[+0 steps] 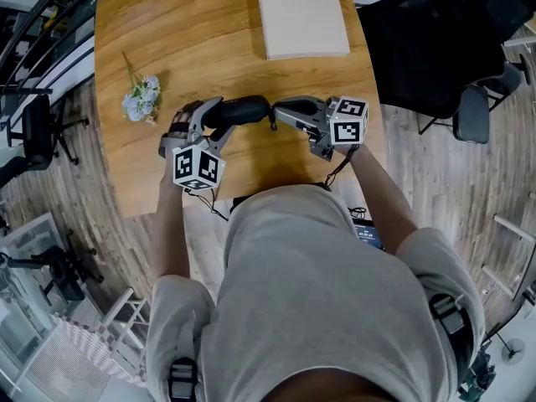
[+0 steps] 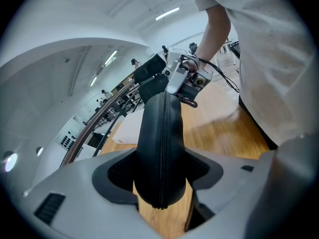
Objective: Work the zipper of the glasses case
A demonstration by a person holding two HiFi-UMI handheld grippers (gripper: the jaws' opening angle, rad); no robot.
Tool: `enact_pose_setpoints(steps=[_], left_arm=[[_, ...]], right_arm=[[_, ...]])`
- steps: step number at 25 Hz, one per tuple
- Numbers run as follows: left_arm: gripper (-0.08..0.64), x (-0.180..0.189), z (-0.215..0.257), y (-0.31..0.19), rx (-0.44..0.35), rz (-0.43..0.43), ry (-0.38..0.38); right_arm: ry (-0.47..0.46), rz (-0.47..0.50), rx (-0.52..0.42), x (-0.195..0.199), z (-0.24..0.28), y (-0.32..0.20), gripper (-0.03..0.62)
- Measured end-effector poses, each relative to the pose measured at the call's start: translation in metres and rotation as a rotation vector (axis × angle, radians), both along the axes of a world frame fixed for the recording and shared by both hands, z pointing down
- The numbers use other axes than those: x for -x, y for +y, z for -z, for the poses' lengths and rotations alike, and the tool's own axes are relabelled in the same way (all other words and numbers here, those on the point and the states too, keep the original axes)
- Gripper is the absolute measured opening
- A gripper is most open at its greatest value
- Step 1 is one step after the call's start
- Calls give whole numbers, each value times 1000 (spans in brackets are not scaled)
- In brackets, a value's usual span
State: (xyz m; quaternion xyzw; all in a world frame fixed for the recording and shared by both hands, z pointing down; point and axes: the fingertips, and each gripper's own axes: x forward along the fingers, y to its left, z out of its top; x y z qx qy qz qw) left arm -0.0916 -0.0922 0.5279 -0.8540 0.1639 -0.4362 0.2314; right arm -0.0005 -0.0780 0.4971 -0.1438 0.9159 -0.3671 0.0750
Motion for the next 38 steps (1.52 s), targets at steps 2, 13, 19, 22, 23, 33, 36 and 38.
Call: enact_pose_setpoints(steps=[2,13,19,22,23,33,36,38], left_arm=[[284,1,-4,0,5,11,-13],[279,-2,-24,1,63,111,-62],[273,-5,-38,-4,80,188,-117],[273,-9,-42,-6,89,205,-121],[273,-10,-42,-7,89,207,-119],[273,-20,-25,-1,50,185,-51],[273,-25,-19,2,26,170,-32],[273,-26,-18,3,16,175,-26]], right_arm=[[27,-27,-16,-3,-1,-1,26],[196,-76,-77,-4,-6,0,25],[405,-99,-215,1,-5,2,25],[415,-104,-228,8,-2,5,25],[419,-117,-223,8,-2,4,25],[532,-230,-162,-12,-19,-15,25],[571,-249,-147,-16,-26,-19,25],[575,-255,-140,-16,-27,-20,25]])
